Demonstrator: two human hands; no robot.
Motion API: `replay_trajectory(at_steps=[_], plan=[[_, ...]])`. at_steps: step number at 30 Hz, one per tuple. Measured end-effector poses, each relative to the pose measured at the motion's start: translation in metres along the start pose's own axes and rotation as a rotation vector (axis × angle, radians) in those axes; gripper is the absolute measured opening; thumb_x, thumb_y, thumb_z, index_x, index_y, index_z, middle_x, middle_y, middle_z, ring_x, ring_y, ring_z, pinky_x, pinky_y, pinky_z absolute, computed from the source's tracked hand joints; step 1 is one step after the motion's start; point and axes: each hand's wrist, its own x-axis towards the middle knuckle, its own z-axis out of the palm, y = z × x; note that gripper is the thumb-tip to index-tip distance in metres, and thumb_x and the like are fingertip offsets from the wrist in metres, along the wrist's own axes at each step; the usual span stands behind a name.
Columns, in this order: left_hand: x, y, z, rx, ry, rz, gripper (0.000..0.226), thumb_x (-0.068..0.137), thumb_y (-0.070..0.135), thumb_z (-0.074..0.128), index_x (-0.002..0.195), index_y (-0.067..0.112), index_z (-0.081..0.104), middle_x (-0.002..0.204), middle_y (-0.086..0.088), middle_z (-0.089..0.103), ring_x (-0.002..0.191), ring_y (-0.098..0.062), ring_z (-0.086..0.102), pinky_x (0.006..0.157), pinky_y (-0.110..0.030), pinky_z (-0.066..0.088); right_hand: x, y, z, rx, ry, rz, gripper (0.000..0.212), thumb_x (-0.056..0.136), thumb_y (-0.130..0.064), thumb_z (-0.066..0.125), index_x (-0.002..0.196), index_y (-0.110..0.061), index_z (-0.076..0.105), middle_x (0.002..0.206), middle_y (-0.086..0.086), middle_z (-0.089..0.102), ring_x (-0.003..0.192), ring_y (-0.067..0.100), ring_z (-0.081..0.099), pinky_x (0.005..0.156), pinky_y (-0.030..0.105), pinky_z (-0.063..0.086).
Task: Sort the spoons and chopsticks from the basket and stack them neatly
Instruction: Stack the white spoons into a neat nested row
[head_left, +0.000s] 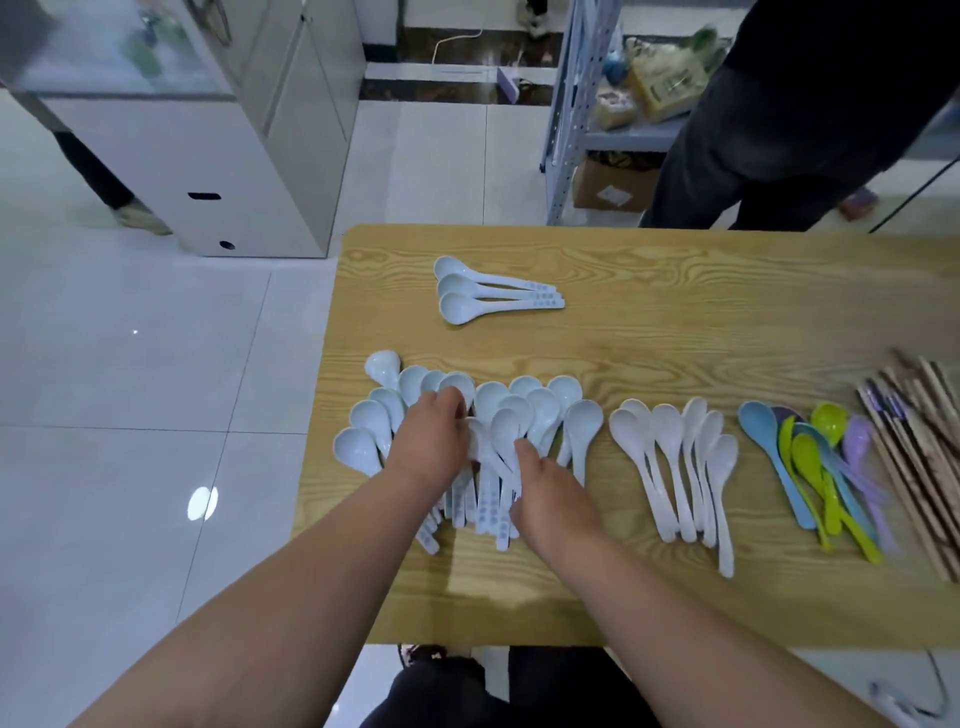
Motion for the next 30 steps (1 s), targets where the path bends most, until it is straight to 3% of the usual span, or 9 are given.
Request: replay_trajectory(at_steps=[2, 5, 9, 12, 17, 20, 24, 27, 30], plan=[[-0.01, -0.003, -0.012, -0.176, -0.014, -0.072, 0.014, 0.089, 0.007, 0.054, 0.082, 0.017, 0.05, 0.073, 0.001, 0.053, 0.065, -0.018, 0.05, 0.053, -0.027, 0.037, -0.01, 0.004, -0.002, 0.053, -0.003, -0.033, 0.063, 0.099, -0.018, 0.047, 0.155, -0.025, 0.021, 0.137, 0.007, 0.047, 0.114, 0.026, 0.052, 0.08, 0.037, 0.047], [-0.04, -0.007, -0.035, -0.617, -0.058, -0.248, 0.006, 0.091, 0.016, 0.061, 0.094, 0.021, 0.061, 0.076, 0.001, 0.056, 0.068, -0.016, 0.057, 0.073, -0.043, 0.061, -0.03, 0.01, -0.005, 0.129, 0.027, -0.119, 0.055, 0.104, -0.024, 0.044, 0.156, -0.031, 0.028, 0.142, 0.002, 0.043, 0.115, 0.021, 0.053, 0.083, 0.034, 0.047], [-0.087, -0.012, -0.049, -1.121, -0.089, -0.5, 0.017, 0.098, 0.02, 0.056, 0.104, 0.018, 0.071, 0.097, -0.006, 0.065, 0.076, -0.02, 0.06, 0.067, -0.034, 0.054, -0.062, 0.003, -0.006, 0.221, 0.074, -0.283, 0.047, 0.104, -0.03, 0.05, 0.15, -0.037, 0.041, 0.122, -0.008, 0.049, 0.105, 0.008, 0.053, 0.086, 0.024, 0.047], [-0.108, -0.018, -0.051, -1.429, -0.032, -0.667, 0.016, 0.093, 0.021, 0.06, 0.093, 0.009, 0.07, 0.09, -0.012, 0.065, 0.076, -0.026, 0.061, 0.067, -0.037, 0.048, -0.082, -0.016, 0.001, 0.3, 0.081, -0.348, 0.045, 0.103, -0.029, 0.054, 0.146, -0.037, 0.047, 0.115, -0.014, 0.048, 0.099, -0.003, 0.05, 0.082, 0.01, 0.039], [-0.124, -0.02, -0.046, -1.731, 0.007, -0.8, 0.033, 0.1, 0.037, 0.057, 0.102, 0.004, 0.059, 0.1, -0.017, 0.059, 0.092, -0.03, 0.06, 0.088, -0.046, 0.053, -0.095, -0.051, 0.016, 0.275, 0.015, -0.438, 0.049, 0.101, -0.031, 0.056, 0.148, -0.04, 0.044, 0.111, -0.017, 0.041, 0.1, 0.002, 0.047, 0.092, 0.021, 0.041], [-0.128, -0.02, -0.046, -1.779, -0.015, -0.715, 0.033, 0.099, 0.04, 0.058, 0.109, 0.008, 0.06, 0.099, -0.009, 0.062, 0.094, -0.025, 0.065, 0.098, -0.049, 0.051, -0.097, -0.053, 0.023, 0.331, -0.03, -0.365, 0.049, 0.101, -0.034, 0.056, 0.147, -0.046, 0.043, 0.103, -0.02, 0.04, 0.094, 0.002, 0.048, 0.093, 0.024, 0.041], [-0.132, -0.017, -0.039, -1.632, -0.05, -0.551, 0.008, 0.099, 0.006, 0.054, 0.1, 0.01, 0.061, 0.091, -0.005, 0.065, 0.08, -0.02, 0.064, 0.073, -0.037, 0.057, -0.101, -0.048, 0.019, 0.47, -0.089, -0.308, 0.04, 0.1, -0.035, 0.057, 0.139, -0.043, 0.054, 0.107, -0.017, 0.051, 0.088, 0.002, 0.063, 0.091, 0.024, 0.048], [-0.131, -0.01, -0.034, -1.579, -0.031, -0.599, 0.014, 0.099, 0.002, 0.05, 0.091, 0.011, 0.058, 0.081, -0.005, 0.065, 0.072, -0.02, 0.062, 0.066, -0.033, 0.056, -0.09, -0.027, 0.011, 0.549, 0.099, -0.16, 0.025, 0.098, -0.038, 0.058, 0.122, -0.035, 0.064, 0.108, -0.014, 0.058, 0.097, 0.002, 0.059, 0.083, 0.022, 0.046], [-0.127, -0.007, -0.03, -1.577, -0.015, -0.612, 0.011, 0.099, 0.003, 0.051, 0.092, 0.01, 0.057, 0.08, -0.006, 0.062, 0.069, -0.02, 0.059, 0.063, -0.033, 0.054, -0.065, 0.017, 0.005, 0.429, 0.284, 0.087, 0.033, 0.097, -0.036, 0.059, 0.129, -0.03, 0.055, 0.131, -0.003, 0.043, 0.112, 0.014, 0.053, 0.096, 0.03, 0.046]])
